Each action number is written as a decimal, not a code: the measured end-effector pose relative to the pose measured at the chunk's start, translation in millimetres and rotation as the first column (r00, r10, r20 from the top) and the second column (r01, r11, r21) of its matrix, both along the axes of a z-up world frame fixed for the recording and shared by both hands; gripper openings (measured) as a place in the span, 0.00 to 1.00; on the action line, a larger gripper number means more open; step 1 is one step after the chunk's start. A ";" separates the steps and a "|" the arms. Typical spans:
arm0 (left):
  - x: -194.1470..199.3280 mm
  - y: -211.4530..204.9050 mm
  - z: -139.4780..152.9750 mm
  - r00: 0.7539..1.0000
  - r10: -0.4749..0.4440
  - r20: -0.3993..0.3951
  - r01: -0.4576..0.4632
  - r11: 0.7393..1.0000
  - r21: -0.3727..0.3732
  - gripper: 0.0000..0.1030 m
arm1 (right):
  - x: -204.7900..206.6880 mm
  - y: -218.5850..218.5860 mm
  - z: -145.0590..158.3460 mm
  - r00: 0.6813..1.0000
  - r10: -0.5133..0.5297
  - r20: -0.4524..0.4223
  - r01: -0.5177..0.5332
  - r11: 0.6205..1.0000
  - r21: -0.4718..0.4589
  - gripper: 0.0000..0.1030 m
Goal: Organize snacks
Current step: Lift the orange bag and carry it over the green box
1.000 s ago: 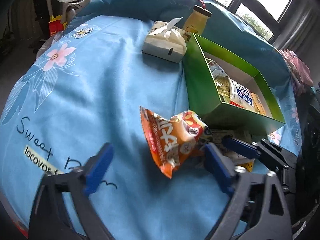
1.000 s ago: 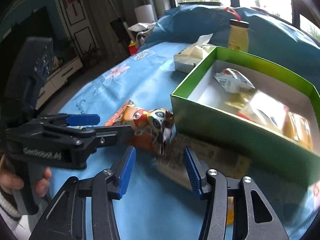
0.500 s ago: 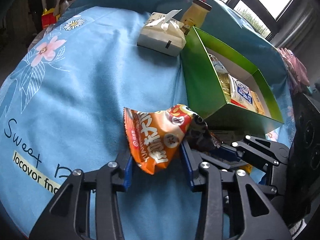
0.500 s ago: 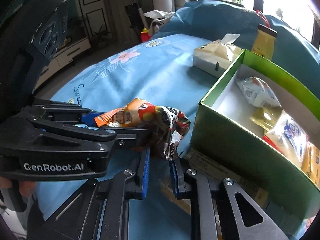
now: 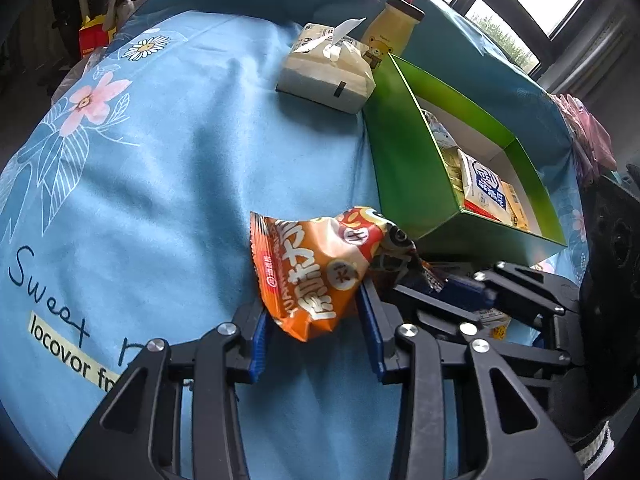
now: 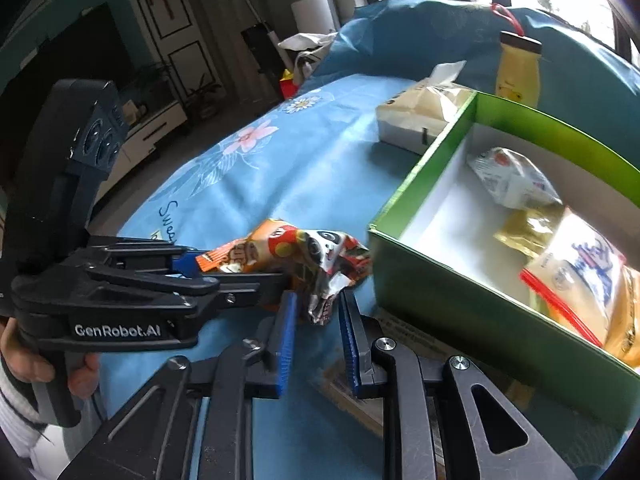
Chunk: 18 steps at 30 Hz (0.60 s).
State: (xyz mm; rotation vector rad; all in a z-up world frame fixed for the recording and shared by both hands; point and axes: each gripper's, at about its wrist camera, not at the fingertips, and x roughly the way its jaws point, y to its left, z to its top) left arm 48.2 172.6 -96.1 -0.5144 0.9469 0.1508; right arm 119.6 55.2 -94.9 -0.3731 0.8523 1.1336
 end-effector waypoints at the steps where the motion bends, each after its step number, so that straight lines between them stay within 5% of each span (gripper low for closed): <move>1: 0.1 0.8 -0.4 1.000 0.004 -0.001 -0.004 1.000 0.004 0.36 | -0.6 2.6 -1.9 1.000 -0.005 0.001 0.005 1.000 -0.009 0.16; 18: -26.3 -12.5 40.6 0.994 -0.013 0.109 0.006 0.998 0.068 0.33 | -26.7 -12.2 34.3 0.995 -0.007 0.100 -0.001 0.997 0.080 0.12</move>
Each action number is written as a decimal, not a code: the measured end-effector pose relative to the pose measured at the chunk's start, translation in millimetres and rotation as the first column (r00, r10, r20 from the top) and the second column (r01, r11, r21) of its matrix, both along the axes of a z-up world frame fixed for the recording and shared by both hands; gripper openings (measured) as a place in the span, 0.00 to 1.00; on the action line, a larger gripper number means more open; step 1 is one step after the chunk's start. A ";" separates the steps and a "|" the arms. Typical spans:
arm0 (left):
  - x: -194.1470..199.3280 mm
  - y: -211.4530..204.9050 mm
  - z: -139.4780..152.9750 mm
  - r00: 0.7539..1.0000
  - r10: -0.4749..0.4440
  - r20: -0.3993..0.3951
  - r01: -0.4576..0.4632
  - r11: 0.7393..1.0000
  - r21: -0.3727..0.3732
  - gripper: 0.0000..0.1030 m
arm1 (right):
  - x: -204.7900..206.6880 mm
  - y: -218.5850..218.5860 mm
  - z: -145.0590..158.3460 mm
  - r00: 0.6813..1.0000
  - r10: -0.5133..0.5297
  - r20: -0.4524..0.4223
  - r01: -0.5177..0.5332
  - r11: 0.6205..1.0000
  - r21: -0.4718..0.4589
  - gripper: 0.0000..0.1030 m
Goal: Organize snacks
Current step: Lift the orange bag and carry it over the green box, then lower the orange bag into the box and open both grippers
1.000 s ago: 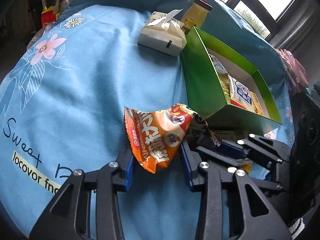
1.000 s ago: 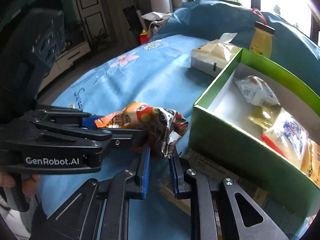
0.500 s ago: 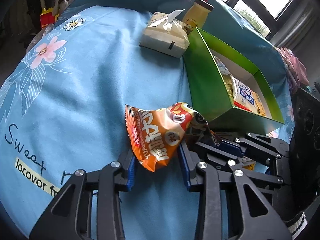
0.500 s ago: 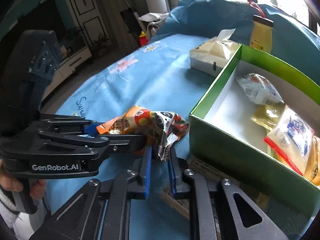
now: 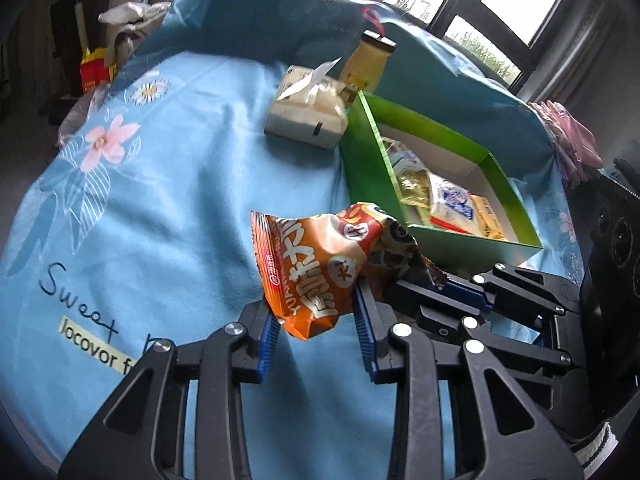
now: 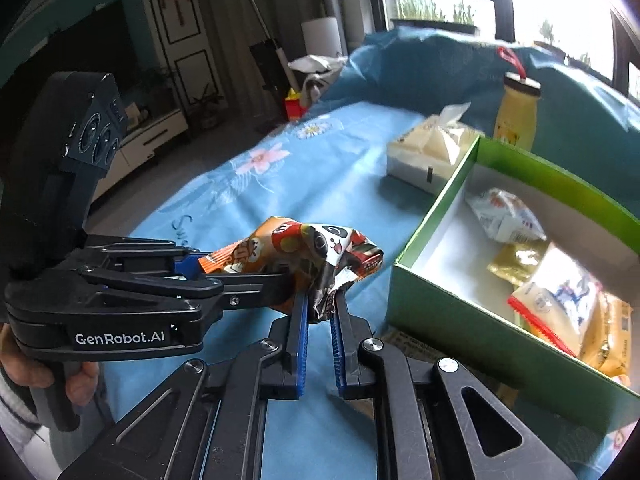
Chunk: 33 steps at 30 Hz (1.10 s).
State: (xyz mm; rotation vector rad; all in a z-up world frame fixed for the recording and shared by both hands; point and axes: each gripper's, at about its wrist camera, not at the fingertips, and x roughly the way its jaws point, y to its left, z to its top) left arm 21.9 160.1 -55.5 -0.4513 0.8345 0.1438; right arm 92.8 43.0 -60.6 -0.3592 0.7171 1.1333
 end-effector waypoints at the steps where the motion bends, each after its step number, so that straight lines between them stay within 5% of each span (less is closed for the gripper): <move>1: -0.8 -2.8 5.0 1.000 -0.005 0.007 0.005 1.000 0.008 0.33 | -1.4 -2.5 1.6 1.000 -0.001 0.004 0.001 1.000 0.007 0.12; 18: 82.3 -62.0 40.2 0.983 -0.172 0.061 0.171 0.985 0.022 0.33 | 43.4 -77.1 45.8 0.979 -0.193 0.069 0.185 0.977 0.104 0.12; 33: 156.4 -82.4 9.0 0.979 -0.199 -0.045 0.199 0.980 0.002 0.34 | 108.4 -96.1 17.5 0.953 -0.302 0.040 0.300 0.953 0.048 0.12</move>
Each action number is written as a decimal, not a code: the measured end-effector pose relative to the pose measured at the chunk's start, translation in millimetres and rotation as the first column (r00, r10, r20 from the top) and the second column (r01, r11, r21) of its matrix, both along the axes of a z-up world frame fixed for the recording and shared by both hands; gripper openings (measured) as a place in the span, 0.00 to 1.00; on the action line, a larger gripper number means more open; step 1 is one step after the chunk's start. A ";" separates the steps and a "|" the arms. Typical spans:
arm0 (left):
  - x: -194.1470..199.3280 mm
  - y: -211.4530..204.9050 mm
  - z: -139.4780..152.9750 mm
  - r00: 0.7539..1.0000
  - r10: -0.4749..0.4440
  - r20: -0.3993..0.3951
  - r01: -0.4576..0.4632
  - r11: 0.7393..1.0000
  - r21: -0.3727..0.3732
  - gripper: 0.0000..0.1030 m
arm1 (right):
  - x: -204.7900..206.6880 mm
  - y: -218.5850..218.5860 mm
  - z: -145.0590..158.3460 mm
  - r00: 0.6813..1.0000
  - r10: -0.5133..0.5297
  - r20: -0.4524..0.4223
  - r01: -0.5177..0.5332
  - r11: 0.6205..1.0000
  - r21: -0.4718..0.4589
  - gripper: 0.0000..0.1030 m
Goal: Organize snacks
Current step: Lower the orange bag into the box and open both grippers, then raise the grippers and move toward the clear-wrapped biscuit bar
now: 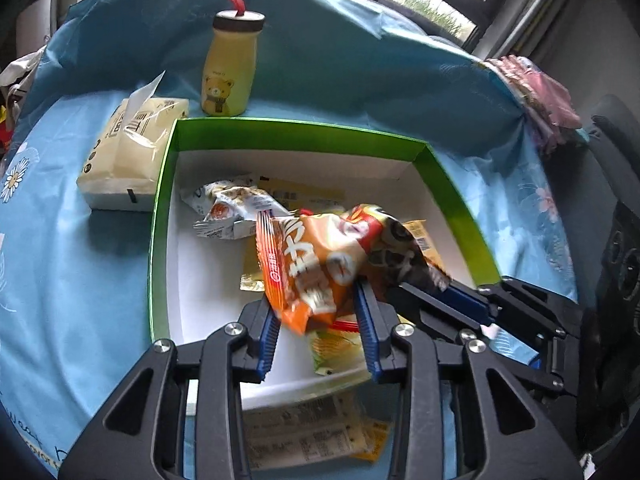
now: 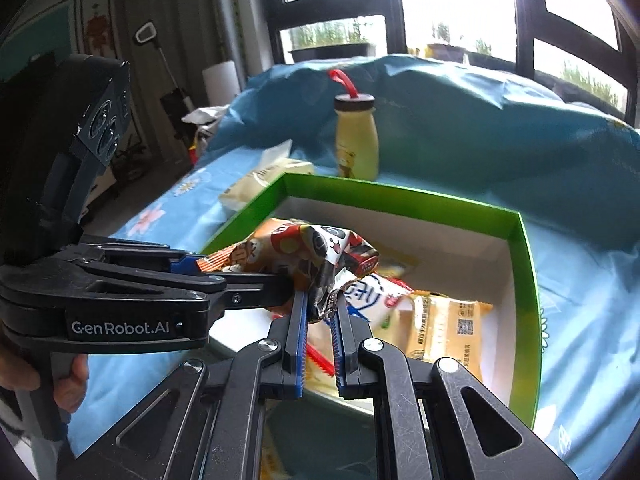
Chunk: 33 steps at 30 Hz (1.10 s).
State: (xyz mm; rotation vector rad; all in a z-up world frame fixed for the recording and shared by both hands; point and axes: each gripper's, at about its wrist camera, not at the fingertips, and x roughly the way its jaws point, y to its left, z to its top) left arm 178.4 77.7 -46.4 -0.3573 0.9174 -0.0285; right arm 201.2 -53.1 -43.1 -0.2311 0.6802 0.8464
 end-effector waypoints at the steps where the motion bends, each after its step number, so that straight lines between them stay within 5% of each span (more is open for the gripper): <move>1: 2.2 1.0 -3.2 1.000 0.012 -0.015 -0.012 1.000 0.010 0.35 | 0.8 -0.5 -2.0 1.000 -0.007 -0.004 0.007 1.000 0.001 0.12; 6: -2.6 12.0 -5.4 0.998 0.057 -0.019 -0.057 0.998 0.018 0.68 | 3.0 -4.0 -5.9 0.999 -0.043 -0.013 0.043 0.999 -0.005 0.13; 10: -15.6 16.6 6.6 0.997 0.074 0.008 -0.074 0.996 0.040 0.70 | 1.3 -14.4 -1.5 0.997 -0.073 -0.016 0.073 0.997 0.011 0.34; 12: -24.4 16.8 14.1 0.997 0.077 0.026 -0.078 0.995 0.054 0.83 | -2.1 -20.5 1.7 0.996 -0.082 -0.019 0.082 0.996 0.026 0.40; 33: -125.6 -7.9 32.7 0.990 0.133 0.039 -0.138 0.976 0.167 0.91 | -90.0 -74.7 12.9 0.993 -0.109 -0.040 0.111 0.993 0.037 0.41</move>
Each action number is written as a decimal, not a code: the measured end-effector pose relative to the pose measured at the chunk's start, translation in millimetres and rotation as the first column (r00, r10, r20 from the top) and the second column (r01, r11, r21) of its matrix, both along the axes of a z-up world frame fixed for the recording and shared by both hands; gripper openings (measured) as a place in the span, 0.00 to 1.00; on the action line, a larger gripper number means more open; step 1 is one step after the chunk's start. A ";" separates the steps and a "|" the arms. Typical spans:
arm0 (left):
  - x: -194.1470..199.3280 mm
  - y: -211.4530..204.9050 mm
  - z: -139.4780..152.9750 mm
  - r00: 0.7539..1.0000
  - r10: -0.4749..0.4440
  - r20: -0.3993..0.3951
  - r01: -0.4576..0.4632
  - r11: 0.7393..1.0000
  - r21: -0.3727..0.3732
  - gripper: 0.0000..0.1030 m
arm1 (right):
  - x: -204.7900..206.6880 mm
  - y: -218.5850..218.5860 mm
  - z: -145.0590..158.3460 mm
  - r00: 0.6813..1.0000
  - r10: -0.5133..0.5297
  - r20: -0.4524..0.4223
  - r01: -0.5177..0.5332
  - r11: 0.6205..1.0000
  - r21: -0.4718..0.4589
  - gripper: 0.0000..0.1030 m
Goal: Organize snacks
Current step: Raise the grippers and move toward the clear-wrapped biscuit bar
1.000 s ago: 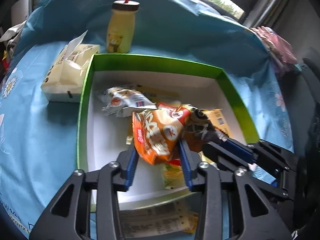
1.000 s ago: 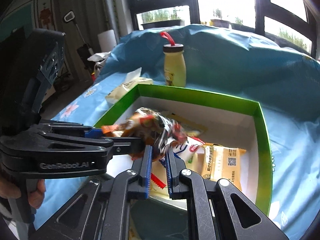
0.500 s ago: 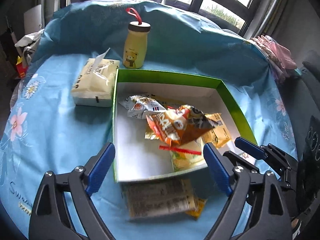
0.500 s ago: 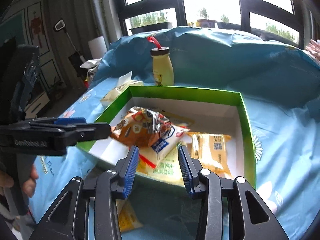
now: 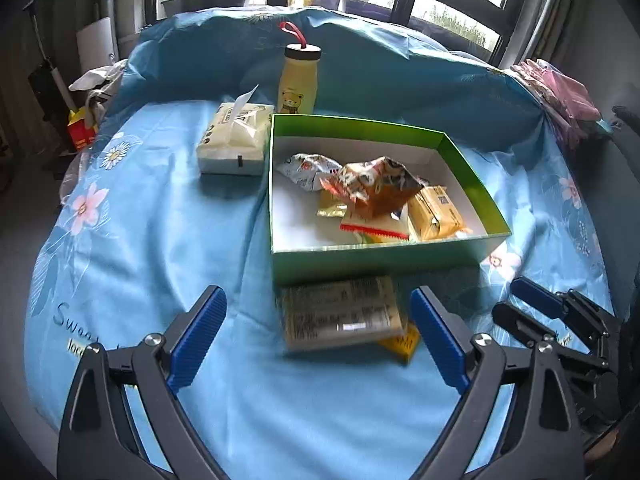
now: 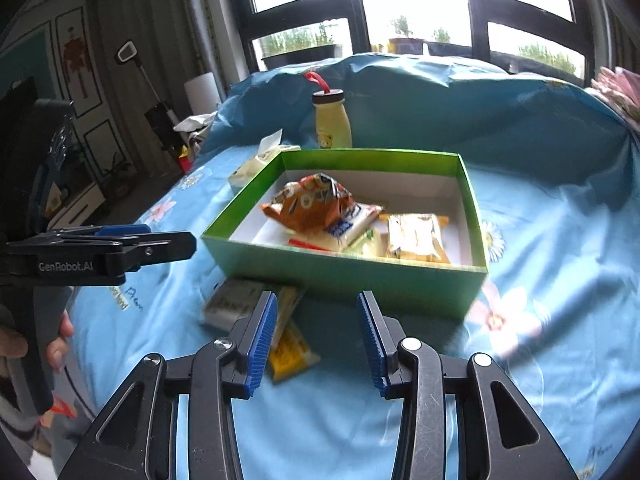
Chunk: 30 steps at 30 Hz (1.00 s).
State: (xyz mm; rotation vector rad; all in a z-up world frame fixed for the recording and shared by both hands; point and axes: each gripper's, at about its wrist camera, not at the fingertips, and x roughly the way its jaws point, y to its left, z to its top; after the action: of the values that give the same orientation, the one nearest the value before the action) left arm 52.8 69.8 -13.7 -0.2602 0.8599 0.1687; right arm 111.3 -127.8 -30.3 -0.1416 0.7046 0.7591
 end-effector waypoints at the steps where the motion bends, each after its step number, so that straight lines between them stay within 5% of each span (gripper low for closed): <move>1: -3.4 -1.8 0.9 1.000 0.001 -0.001 -0.001 1.000 0.000 0.91 | -3.8 -3.0 1.1 1.000 -0.006 0.000 0.006 1.000 0.002 0.41; 30: -48.5 -22.3 -6.1 0.999 0.013 -0.030 -0.013 1.000 0.024 0.91 | -48.0 -7.1 8.3 0.999 0.048 0.018 -0.048 0.999 -0.021 0.41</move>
State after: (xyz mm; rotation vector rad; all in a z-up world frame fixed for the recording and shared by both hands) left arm 4.3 47.5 -19.8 -0.2416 0.8861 0.1954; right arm 63.3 -135.0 -21.9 -0.1844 0.6938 0.7956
